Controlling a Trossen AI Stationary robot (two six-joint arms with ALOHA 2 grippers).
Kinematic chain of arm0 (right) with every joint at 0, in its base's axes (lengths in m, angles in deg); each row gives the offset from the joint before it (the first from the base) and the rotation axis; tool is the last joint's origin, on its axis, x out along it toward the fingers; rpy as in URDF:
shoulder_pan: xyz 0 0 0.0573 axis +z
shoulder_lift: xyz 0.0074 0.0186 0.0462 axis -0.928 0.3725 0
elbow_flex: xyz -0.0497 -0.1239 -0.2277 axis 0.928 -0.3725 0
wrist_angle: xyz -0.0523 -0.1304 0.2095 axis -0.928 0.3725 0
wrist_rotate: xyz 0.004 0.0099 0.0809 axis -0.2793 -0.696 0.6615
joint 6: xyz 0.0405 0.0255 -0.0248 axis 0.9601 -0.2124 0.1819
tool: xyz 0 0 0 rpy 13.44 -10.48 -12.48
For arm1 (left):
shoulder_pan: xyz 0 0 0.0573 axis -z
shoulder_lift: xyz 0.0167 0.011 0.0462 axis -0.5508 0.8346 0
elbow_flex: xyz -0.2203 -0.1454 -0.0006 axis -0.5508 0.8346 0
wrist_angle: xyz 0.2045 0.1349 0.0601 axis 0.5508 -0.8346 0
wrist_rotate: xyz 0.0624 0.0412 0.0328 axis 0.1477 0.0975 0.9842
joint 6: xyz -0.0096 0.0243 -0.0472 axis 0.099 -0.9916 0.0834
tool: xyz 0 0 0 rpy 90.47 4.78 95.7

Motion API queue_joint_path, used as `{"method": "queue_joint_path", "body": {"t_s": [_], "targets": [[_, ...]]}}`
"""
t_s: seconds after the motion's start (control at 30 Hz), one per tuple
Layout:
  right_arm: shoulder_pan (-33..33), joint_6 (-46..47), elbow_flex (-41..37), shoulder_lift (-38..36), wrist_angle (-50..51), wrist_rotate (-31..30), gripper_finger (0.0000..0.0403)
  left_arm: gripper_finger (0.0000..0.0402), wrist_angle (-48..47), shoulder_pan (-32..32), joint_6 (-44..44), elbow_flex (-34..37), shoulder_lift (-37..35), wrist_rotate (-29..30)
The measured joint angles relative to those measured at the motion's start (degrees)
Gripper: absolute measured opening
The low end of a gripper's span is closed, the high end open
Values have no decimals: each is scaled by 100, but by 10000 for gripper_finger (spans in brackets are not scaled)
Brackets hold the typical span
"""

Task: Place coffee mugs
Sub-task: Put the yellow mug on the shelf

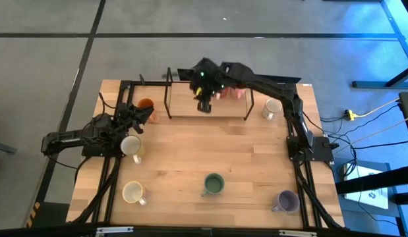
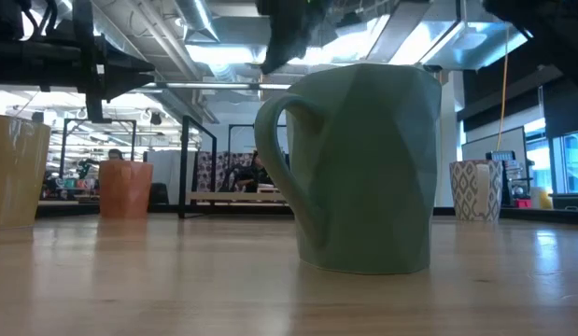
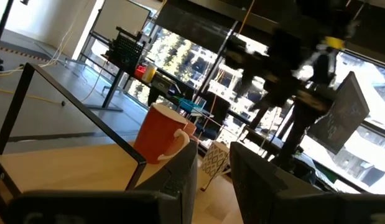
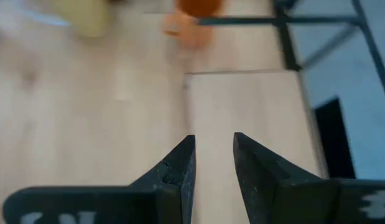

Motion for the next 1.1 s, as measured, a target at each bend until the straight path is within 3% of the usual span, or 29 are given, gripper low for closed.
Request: {"method": "queue_joint_path", "body": {"t_s": [0.23,0.53,0.73,0.9,1.1], "targets": [[746,394,-4,-116,268,309,97,123,-154,1,-7,-51,2,-374],[1473,830,4,-315,535,-388,97,152,-282,2,-131,-419,302,-1525],[1815,1035,-160,-424,651,-757,97,150,-831,4,-512,-1188,923,-1894],[2005,1438,-945,-796,319,-793,97,149,-1314,93,-883,-1979,1777,-2278],[2299,1941,-2801,-1836,-689,-1368,97,149,-1855,454,-1037,-2852,2985,-2324]]}}
